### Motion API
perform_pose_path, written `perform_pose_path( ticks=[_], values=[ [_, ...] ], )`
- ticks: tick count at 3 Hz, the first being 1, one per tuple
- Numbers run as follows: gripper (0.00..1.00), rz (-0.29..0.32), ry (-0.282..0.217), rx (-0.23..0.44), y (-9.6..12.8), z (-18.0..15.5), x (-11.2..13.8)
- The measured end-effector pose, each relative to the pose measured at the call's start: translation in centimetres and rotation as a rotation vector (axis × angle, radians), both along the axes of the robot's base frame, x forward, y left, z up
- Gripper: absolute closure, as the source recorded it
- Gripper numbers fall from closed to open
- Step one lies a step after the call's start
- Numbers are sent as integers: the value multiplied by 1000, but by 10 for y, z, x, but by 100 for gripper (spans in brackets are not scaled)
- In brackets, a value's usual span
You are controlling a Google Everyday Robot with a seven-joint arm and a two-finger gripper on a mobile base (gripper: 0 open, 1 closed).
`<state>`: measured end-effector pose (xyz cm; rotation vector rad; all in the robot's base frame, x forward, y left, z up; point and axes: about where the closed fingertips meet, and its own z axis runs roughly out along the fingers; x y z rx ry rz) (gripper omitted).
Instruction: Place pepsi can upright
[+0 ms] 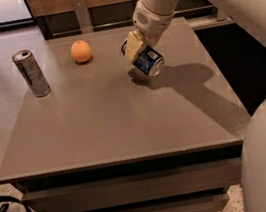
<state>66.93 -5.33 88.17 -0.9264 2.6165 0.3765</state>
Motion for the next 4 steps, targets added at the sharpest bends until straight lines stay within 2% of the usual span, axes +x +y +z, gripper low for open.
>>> perform_pose_path(
  ticks=[1,2,4],
  values=[
    [100,75,-69,100,-9,13,2],
    [100,121,-126,174,-18,23,7],
    [100,172,-251,318,-24,24,18]
  ],
)
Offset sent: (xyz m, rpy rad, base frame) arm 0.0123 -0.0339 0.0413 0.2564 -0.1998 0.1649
